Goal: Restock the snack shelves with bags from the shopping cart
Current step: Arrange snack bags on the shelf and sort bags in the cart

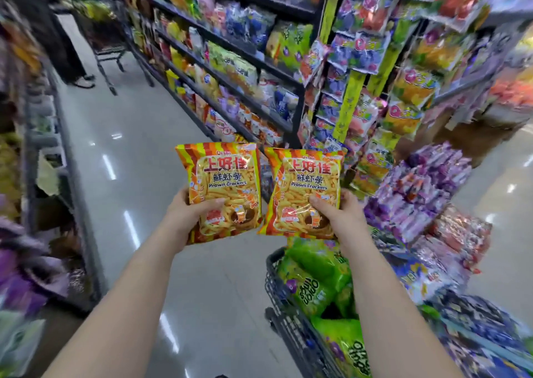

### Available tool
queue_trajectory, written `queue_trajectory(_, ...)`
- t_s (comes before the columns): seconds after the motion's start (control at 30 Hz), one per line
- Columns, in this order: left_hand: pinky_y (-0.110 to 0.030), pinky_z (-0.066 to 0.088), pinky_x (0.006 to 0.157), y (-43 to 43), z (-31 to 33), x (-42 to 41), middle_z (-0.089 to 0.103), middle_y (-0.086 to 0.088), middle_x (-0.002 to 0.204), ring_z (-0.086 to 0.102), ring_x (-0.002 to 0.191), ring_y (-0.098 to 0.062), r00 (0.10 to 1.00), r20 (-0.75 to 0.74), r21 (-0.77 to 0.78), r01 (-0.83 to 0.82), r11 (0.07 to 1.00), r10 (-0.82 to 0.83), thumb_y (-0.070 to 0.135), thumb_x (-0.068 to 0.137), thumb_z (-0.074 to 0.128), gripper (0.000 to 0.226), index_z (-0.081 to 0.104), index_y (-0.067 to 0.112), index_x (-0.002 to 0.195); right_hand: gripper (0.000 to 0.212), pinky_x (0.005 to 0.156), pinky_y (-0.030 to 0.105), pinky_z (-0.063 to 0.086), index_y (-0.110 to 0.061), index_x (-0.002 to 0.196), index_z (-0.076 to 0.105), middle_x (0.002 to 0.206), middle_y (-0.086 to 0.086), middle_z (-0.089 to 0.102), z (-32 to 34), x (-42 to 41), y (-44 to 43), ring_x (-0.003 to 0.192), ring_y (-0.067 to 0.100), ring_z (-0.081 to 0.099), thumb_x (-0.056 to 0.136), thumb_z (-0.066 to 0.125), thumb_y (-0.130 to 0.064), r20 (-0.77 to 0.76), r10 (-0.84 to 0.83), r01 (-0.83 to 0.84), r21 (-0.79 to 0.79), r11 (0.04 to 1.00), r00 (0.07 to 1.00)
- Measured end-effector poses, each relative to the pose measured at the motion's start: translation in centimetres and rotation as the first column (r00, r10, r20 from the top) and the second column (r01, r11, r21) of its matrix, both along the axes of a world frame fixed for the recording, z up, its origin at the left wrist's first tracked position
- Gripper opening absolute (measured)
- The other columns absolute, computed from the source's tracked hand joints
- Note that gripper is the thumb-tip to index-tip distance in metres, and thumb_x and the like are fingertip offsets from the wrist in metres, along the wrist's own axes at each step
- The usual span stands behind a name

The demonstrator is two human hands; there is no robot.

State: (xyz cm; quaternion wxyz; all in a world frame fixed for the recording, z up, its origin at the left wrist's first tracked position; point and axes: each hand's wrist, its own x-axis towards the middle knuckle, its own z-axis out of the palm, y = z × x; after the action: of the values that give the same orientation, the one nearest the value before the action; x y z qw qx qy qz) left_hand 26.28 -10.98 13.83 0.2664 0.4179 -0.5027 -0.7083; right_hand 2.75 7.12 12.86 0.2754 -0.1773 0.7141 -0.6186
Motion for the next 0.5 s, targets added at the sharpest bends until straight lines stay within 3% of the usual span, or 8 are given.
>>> queue_trajectory(0.1,-0.032,0.059,0.059,-5.9,-0.3,1.3,0.074,-0.005,0.101,0.074,0.08,-0.022,0.998,0.007,-0.004,-0.057,0.998,0.057,0.006,0.068,0.084,0.052,0.058,0.02,0.11,0.073,0.083,0.044,0.058,-0.017,0.123,0.054,0.109,0.001,0.07,-0.1,0.5,-7.4,0.094,0.018,0.07,0.062,0.088,-0.04,-0.034,0.043,-0.043,-0.003,0.999,0.999)
queue_trajectory(0.3,-0.028,0.057,0.055,-16.2,-1.8,2.8,0.073,0.002,0.092,0.074,0.072,-0.015,0.99,0.035,-0.019,-0.137,0.99,0.137,0.002,0.072,0.082,0.047,0.056,0.023,0.105,0.077,0.081,0.043,0.059,-0.018,0.126,0.053,0.113,-0.001,0.07,-1.3,1.0,-20.2,0.094,0.016,0.071,0.062,0.089,-0.041,-0.015,0.138,-0.138,0.003,0.99,0.99)
queue_trajectory(0.43,-0.039,0.06,0.07,-23.0,-2.3,2.7,0.075,-0.004,0.103,0.074,0.085,-0.024,0.983,0.06,-0.002,-0.172,0.985,0.172,0.011,0.066,0.088,0.062,0.058,0.019,0.119,0.052,0.075,0.033,0.059,-0.026,0.114,0.057,0.108,-0.005,0.069,-1.3,0.5,-27.8,0.091,0.011,0.07,0.071,0.085,-0.033,-0.028,0.206,-0.205,0.011,0.979,0.978)
queue_trajectory(0.5,-0.042,0.06,0.075,-26.5,-2.3,1.9,0.074,-0.005,0.105,0.074,0.087,-0.026,0.979,0.052,-0.006,-0.199,0.98,0.199,0.011,0.066,0.088,0.063,0.058,0.019,0.121,0.058,0.077,0.034,0.059,-0.024,0.12,0.056,0.109,-0.005,0.069,-1.2,-0.5,-31.7,0.094,0.012,0.07,0.071,0.086,-0.034,-0.039,0.242,-0.242,0.009,0.97,0.969)
